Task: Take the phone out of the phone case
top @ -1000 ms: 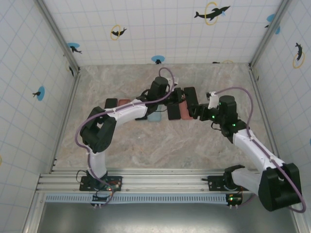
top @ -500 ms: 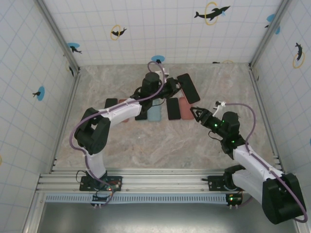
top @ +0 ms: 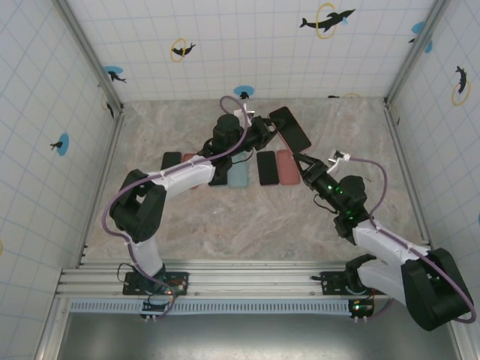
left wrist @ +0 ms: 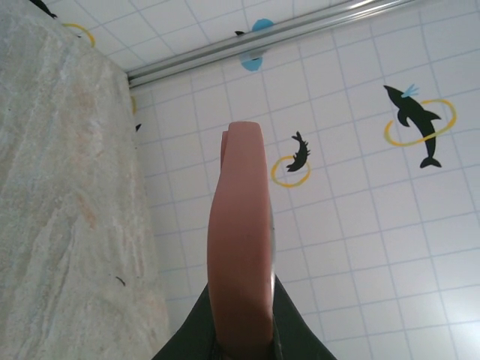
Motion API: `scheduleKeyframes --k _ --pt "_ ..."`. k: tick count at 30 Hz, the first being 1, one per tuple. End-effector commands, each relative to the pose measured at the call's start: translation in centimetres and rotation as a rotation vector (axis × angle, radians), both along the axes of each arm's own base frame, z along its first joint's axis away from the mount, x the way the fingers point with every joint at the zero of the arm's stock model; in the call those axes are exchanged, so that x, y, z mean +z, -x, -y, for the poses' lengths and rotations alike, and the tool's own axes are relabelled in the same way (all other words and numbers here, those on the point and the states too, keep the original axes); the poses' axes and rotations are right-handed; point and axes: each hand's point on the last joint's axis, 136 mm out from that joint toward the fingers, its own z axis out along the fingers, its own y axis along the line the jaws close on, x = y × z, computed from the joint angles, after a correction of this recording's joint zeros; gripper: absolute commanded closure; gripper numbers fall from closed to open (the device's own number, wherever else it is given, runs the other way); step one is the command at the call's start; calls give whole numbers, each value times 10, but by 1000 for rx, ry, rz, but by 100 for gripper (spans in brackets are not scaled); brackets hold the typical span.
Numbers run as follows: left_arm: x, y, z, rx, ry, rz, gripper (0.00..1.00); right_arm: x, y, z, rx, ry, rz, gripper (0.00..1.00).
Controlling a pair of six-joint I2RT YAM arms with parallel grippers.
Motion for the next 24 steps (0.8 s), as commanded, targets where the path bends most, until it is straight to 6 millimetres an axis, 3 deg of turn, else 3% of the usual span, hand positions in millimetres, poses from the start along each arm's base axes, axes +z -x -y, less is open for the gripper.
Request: scheduleKeyframes --k 1,15,24 --pt "55 10 -9 4 122 93 94 24 -1 -3 -4 -65 67 63" --pt "63 14 -12 3 146 104 95 34 -7 -13 24 -94 100 78" --pt "76 16 -15 -2 216 79 95 20 -8 -16 39 -29 89 84"
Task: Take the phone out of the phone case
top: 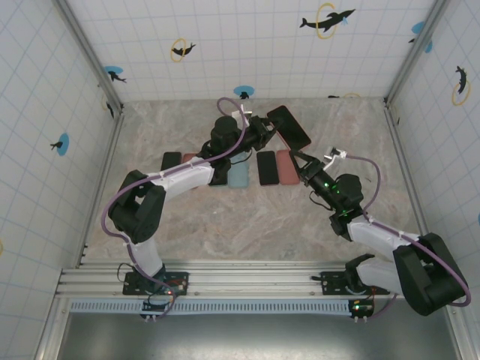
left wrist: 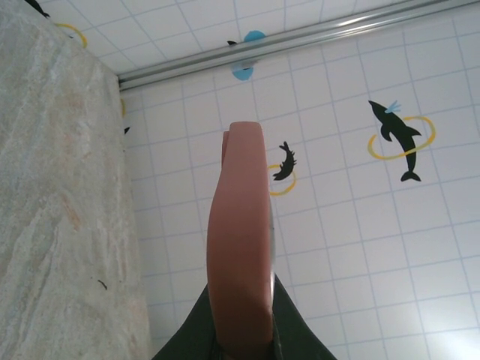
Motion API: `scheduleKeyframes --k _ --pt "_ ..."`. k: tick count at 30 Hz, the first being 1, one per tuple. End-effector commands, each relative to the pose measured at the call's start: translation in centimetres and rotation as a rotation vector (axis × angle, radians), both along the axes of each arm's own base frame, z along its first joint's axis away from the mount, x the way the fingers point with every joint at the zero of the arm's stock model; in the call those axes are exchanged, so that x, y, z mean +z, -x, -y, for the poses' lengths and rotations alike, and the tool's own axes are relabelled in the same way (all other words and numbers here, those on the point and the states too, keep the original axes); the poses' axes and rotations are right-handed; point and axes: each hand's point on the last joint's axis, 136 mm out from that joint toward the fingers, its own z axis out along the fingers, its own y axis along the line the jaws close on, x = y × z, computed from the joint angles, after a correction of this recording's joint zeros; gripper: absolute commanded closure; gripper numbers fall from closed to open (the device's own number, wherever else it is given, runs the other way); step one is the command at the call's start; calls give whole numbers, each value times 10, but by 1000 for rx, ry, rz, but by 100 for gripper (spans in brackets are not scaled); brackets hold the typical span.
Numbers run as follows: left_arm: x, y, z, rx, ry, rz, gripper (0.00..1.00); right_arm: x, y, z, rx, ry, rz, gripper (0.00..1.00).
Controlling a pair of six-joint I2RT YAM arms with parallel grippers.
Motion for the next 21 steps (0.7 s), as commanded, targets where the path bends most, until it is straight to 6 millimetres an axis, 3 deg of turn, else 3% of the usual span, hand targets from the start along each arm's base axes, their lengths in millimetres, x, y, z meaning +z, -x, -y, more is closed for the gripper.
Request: scheduleKeyframes --k 1,12,21 --pt "74 16 -11 -15 183 107 96 2 -4 -4 4 49 32 84" --pt "98 33 -15 -83 260 74 97 -29 -19 2 17 240 29 86" --pt "103 42 -22 -89 270 73 100 -46 -31 2 59 377 31 87"
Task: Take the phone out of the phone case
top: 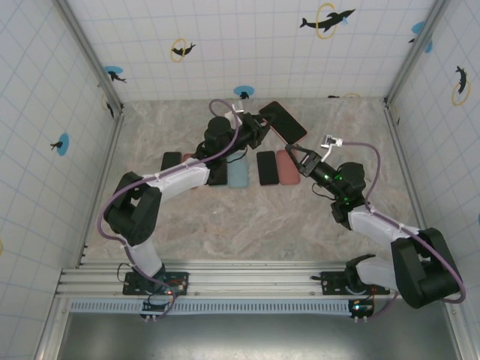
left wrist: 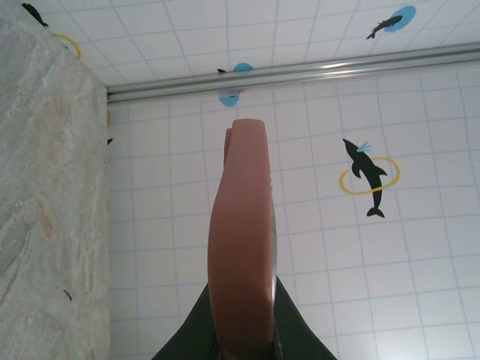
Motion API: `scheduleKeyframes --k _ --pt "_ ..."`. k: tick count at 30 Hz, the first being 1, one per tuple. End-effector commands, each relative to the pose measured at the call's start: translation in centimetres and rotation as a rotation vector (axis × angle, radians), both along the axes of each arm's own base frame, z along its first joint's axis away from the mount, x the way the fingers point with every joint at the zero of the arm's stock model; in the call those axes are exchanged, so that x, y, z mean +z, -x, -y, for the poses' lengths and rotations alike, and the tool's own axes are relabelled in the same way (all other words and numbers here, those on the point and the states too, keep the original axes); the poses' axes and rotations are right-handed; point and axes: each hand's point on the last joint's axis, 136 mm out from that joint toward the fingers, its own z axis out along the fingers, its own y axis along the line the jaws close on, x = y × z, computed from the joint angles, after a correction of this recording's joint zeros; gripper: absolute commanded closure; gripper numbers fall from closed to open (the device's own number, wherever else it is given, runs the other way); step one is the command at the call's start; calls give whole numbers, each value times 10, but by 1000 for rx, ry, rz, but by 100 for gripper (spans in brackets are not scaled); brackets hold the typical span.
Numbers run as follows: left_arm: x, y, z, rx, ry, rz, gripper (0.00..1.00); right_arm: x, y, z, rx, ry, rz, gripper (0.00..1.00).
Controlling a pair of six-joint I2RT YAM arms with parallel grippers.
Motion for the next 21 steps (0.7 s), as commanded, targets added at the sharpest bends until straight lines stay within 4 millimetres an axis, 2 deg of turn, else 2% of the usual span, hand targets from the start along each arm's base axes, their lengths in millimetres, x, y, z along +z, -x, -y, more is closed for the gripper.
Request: scheduleKeyframes --k 1,7,12,19,21 --pt "90 48 -3 -131 180 163 100 -60 -24 13 -77 179 -148 87" --pt "92 50 -5 -128 185 168 100 -65 -27 16 -73 190 -159 86" --pt "85 50 -3 -128 133 193 100 -50 -26 14 -48 171 -114 84" --pt "61 47 -2 -146 -86 356 100 -32 -17 15 23 237 -14 65" --pt "61 47 -5 -152 -124 418 100 -30 -13 18 50 265 10 60"
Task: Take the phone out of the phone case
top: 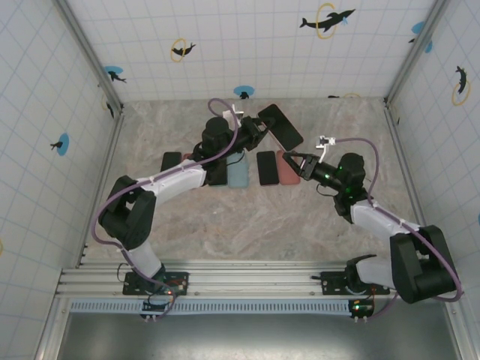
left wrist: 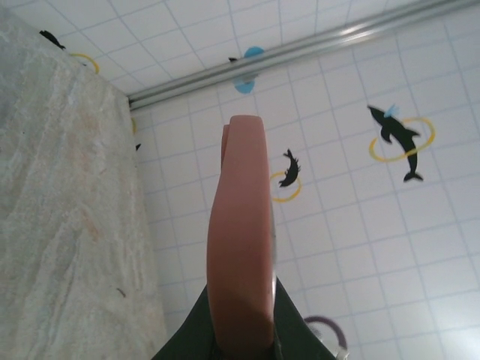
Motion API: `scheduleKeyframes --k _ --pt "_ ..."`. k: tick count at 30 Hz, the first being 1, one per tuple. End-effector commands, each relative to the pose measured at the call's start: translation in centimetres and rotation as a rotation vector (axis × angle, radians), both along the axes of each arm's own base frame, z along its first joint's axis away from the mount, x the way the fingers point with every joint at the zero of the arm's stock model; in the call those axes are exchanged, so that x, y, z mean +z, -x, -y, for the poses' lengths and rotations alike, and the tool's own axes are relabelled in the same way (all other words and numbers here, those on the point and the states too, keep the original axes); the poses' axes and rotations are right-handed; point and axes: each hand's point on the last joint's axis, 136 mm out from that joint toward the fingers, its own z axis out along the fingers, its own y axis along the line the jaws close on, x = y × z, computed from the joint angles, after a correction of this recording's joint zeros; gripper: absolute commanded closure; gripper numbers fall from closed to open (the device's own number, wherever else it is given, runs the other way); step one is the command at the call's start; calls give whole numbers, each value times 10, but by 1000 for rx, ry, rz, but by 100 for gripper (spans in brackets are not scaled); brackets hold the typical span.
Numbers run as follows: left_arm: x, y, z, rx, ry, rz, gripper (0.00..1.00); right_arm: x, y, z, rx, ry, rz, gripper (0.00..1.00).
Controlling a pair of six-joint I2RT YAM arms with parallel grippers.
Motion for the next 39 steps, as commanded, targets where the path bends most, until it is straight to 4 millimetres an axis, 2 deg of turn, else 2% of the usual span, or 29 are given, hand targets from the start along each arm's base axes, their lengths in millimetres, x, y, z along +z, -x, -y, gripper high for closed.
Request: scheduleKeyframes --k 1,5,9,14,16,19,22,26,31,34,39 --pt "67 35 -3 -149 6 284 100 6 -12 18 -46 81 41 58" --pt "74 40 -9 -229 2 421 100 5 0 20 34 183 95 49" --pt "61 47 -7 -347 -114 557 100 7 7 23 96 282 158 44" --pt "56 65 -14 -454 -169 746 100 4 18 18 228 390 214 44" --pt "56 76 -18 -517 -155 811 99 0 24 15 272 455 271 43" --pt "54 83 -21 -565 -162 864 100 -3 31 9 315 537 368 43" --pt "53 85 -24 -587 -180 902 100 -4 37 -1 377 579 440 45" --pt "53 88 -27 -603 -187 925 100 -16 42 -10 465 663 503 50" --pt "50 91 -28 -621 -196 935 100 -8 41 -24 515 648 564 60" --pt "49 91 -29 -620 -197 935 100 -10 44 -28 542 628 569 67" --pt "52 92 -30 -626 -186 933 100 -16 48 -32 576 639 576 70"
